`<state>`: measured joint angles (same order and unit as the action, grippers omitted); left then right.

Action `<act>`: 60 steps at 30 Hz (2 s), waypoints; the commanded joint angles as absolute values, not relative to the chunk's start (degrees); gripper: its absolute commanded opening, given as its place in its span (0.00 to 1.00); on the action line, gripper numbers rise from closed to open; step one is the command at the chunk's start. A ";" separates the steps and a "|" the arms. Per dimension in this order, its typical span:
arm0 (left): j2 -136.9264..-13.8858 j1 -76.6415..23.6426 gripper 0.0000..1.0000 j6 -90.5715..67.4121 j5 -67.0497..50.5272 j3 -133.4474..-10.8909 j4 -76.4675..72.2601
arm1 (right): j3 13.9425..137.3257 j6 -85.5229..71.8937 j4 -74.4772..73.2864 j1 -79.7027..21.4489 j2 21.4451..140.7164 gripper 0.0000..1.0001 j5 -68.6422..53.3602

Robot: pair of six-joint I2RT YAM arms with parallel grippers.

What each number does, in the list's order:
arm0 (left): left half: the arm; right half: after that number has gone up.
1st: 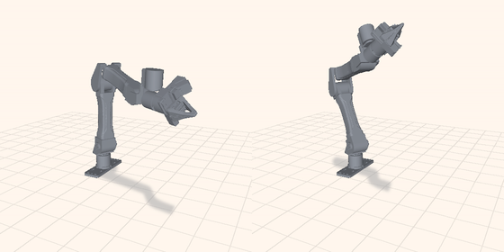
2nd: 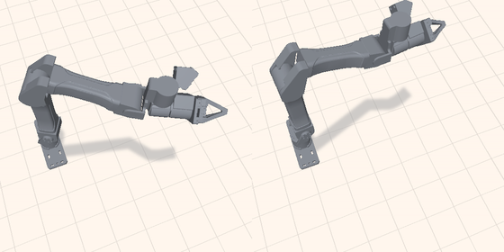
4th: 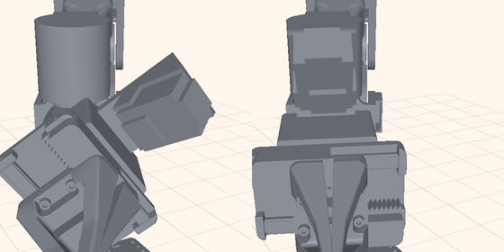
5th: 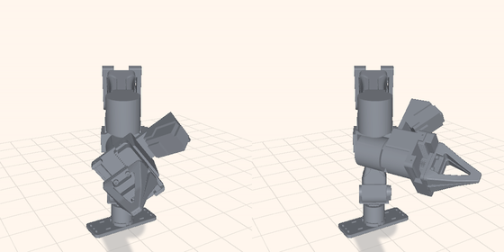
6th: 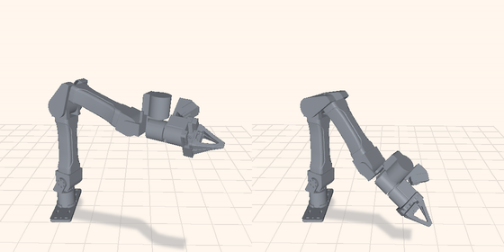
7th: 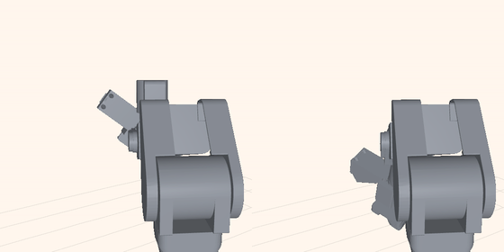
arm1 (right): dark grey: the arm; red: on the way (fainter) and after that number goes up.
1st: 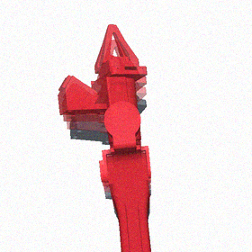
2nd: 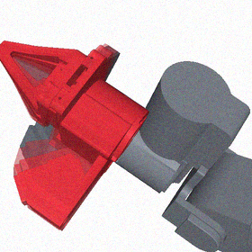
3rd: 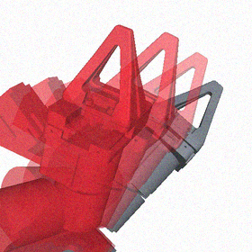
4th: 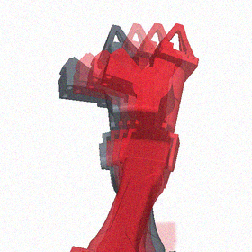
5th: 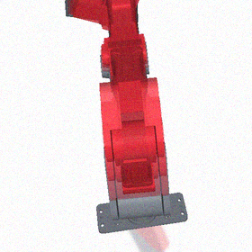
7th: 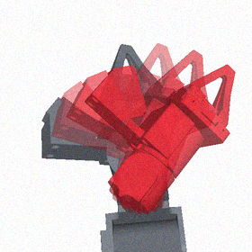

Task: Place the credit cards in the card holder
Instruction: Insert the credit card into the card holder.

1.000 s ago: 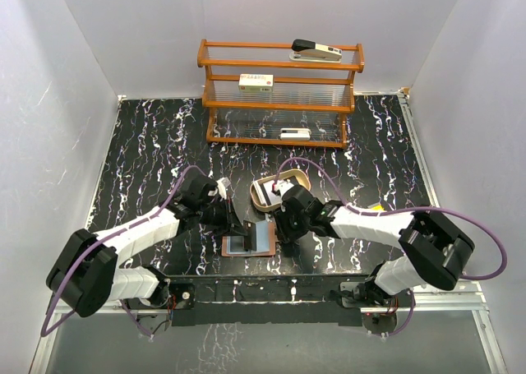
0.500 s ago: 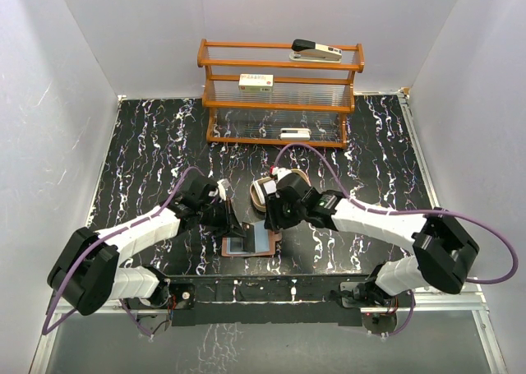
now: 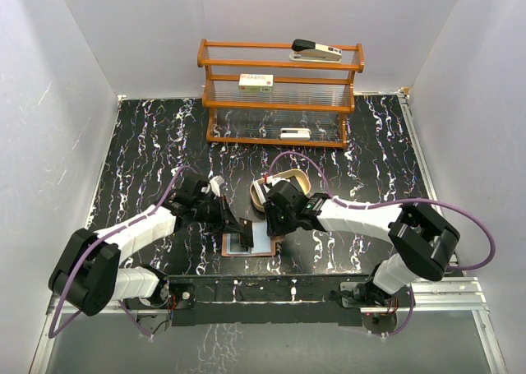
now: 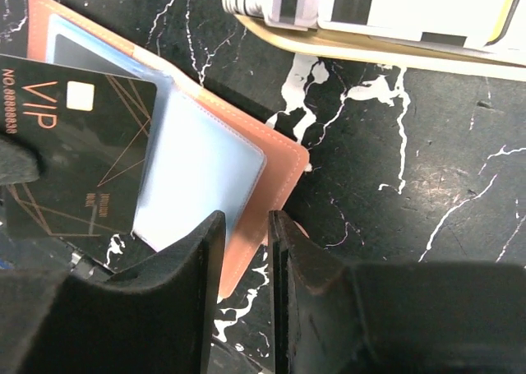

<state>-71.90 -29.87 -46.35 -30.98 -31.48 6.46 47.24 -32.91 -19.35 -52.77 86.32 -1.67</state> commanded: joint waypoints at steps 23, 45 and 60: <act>-78.12 -27.20 0.00 -38.72 -36.43 -32.61 8.69 | 46.15 -31.51 -17.26 -52.99 87.34 0.23 2.19; -85.12 -27.13 0.00 -40.52 -35.93 -31.67 2.41 | 45.71 -31.77 -16.69 -53.33 87.89 0.23 2.04; -83.06 -28.78 0.03 -50.70 -33.80 -25.74 -8.70 | 44.56 -34.70 -15.55 -53.43 86.92 0.23 2.10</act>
<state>-84.64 -28.27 -49.25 -37.50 -26.52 -8.78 45.21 -33.30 -17.74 -52.93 87.99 1.19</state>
